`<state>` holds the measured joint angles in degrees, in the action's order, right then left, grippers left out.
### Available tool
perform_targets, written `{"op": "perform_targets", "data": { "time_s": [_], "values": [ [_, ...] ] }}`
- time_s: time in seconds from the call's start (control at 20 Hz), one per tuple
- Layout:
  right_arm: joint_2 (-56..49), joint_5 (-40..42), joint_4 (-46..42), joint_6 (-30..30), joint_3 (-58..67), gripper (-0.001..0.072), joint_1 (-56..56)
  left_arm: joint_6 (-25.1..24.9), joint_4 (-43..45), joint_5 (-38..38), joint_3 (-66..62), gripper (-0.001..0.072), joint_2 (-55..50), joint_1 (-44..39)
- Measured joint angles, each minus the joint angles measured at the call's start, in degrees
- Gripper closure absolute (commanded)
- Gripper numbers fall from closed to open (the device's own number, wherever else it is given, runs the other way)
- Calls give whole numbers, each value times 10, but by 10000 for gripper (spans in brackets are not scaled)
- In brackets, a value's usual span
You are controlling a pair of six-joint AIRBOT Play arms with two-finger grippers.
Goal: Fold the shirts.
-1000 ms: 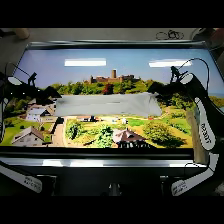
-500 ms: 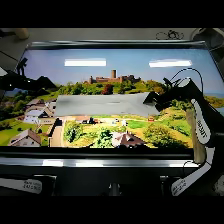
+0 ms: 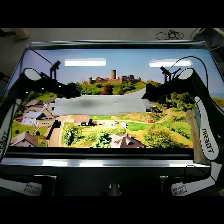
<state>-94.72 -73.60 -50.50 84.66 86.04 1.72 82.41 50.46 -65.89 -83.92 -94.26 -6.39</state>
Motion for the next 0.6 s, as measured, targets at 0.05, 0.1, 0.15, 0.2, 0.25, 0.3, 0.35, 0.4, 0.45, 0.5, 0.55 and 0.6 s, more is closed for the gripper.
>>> {"op": "perform_targets", "data": {
  "time_s": [0.05,0.1,0.15,0.2,0.25,0.3,0.35,0.4,0.45,0.5,0.55,0.6],
  "values": [
    [25,-12,1,5,0,688,0,0,-24,17,5,678,-21,-27],
    [50,-24,1,11,0,688,0,-2,-61,35,9,678,-45,-55],
    [72,-36,1,17,0,687,-1,-11,-106,50,11,678,-68,-82],
    [94,-50,2,21,0,687,-1,-23,-153,62,13,678,-89,-105],
    [113,-62,2,26,0,687,-2,-36,-199,74,14,678,-107,-129],
    [132,-75,2,30,0,687,-2,-50,-250,87,15,678,-125,-155],
    [149,-87,2,34,0,687,-2,-60,-289,96,16,678,-140,-178],
    [163,-95,2,35,0,687,-2,-69,-327,108,16,678,-155,-203],
    [176,-101,3,38,0,687,-2,-76,-357,115,17,680,-167,-226],
    [186,-105,3,40,0,687,-2,-87,-382,119,17,681,-176,-242],
    [193,-107,3,44,0,687,-2,-97,-398,122,17,682,-182,-251],
    [196,-107,4,46,0,687,-2,-106,-408,135,17,682,-183,-254]
  ]
}}
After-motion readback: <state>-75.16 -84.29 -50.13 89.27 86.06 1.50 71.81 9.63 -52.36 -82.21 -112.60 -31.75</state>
